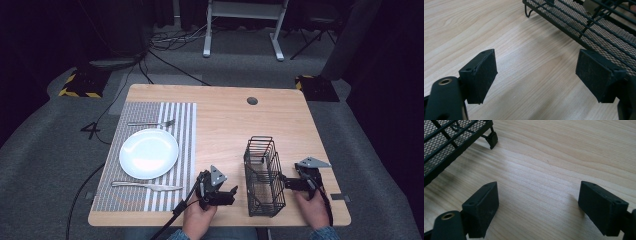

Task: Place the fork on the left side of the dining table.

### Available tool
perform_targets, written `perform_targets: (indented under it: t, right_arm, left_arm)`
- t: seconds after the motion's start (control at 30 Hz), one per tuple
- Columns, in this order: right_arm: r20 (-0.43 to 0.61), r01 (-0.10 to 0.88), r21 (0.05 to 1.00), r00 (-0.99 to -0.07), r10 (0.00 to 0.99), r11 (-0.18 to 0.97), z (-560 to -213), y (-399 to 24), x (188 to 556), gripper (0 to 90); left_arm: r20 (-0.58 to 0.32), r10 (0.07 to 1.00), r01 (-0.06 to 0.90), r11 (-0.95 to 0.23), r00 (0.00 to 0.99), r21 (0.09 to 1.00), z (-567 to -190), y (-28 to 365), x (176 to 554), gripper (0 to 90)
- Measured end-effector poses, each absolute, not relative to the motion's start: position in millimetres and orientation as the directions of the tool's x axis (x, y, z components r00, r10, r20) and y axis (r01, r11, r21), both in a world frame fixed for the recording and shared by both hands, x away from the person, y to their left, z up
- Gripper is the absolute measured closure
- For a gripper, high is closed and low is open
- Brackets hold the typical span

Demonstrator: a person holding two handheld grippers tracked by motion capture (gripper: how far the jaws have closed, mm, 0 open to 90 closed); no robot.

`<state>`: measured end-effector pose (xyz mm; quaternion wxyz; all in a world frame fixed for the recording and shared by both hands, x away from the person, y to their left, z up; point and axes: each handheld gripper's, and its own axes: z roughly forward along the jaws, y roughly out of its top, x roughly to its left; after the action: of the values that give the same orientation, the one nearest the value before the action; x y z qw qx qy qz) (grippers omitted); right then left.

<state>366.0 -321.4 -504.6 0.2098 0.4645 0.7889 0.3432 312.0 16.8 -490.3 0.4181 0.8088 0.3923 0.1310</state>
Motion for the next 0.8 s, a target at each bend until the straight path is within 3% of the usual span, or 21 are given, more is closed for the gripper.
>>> perform_targets:
  t: [0.4,0.57,0.8]
  right_arm:
    - [-0.011,0.589,0.736,-0.483,0.876,0.334,-505,-321,366,16.8]
    - [-0.011,0.589,0.736,-0.483,0.875,0.334,-505,-321,366,16.8]
    - [-0.01,0.59,0.736,-0.483,0.875,0.333,-505,-321,366,16.8]
  left_arm:
    - [-0.091,0.718,0.531,-0.417,0.69,0.737,-501,3,312,16.2]
    - [-0.028,0.659,0.504,-0.546,0.752,0.669,-504,-9,311,9.8]
    - [-0.028,0.657,0.503,-0.548,0.753,0.668,-504,-11,311,8.5]
